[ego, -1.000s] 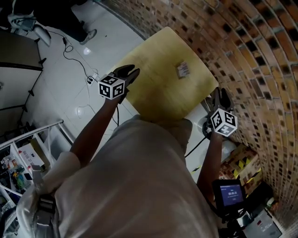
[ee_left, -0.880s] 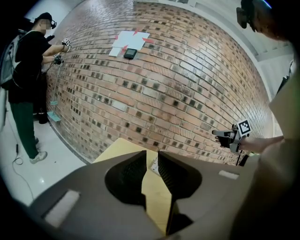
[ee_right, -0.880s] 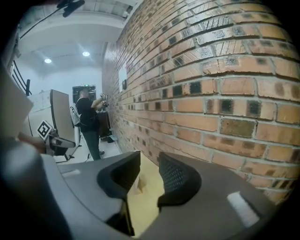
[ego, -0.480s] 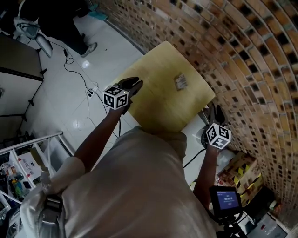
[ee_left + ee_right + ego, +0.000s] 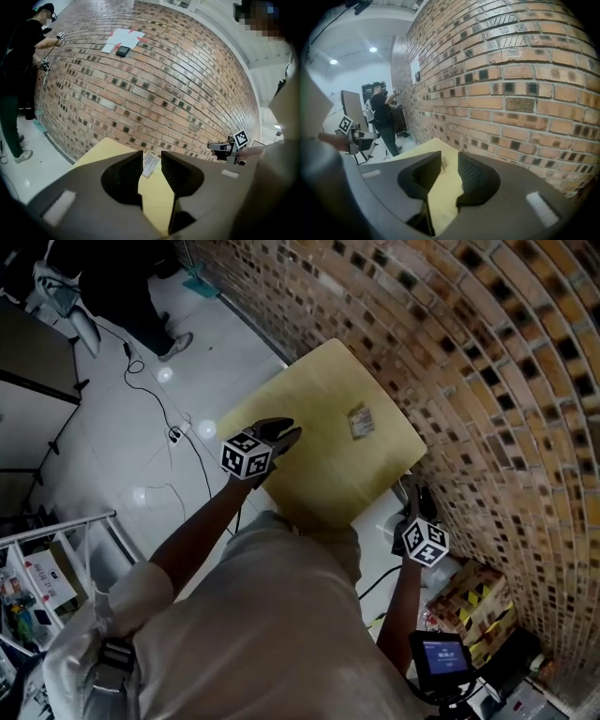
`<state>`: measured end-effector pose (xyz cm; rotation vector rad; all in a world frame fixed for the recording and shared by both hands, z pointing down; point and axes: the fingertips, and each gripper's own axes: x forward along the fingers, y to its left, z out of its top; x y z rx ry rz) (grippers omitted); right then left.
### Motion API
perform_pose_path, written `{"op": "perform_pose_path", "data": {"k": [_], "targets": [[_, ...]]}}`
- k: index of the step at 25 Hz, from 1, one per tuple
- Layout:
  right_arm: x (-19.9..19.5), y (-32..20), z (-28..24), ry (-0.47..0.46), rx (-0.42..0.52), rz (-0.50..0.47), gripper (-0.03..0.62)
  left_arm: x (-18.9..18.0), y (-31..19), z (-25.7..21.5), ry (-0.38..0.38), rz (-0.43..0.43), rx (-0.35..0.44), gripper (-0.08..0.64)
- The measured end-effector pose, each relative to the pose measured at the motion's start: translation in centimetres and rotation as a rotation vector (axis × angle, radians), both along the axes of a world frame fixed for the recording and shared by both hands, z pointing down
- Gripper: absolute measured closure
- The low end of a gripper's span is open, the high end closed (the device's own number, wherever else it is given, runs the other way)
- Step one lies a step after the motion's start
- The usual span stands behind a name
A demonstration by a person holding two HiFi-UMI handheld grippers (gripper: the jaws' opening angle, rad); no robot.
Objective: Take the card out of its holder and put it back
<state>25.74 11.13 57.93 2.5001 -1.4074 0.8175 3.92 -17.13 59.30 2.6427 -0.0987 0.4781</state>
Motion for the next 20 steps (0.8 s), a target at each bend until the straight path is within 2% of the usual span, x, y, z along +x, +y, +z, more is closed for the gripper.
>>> {"op": "perform_pose_path", "data": {"k": [6, 10, 20], "targets": [[-2.6, 1.1, 1.4, -0.01, -0.059, -0.021, 0.479, -0.3, 2.5, 1.2, -0.01, 0.065, -0.03, 0.414], [-3.5, 1.5, 2.2, -0.024, -0.06, -0.026, 0.482, -0.8, 3.7, 1.2, -0.022, 0.095, -0.012, 0.411], [-4.8, 2.7, 2.1, -0.012, -0.016, -0.066, 0.483, -3.1, 5.9, -1.4, -0.004, 0.061, 0.06, 0.411]]}}
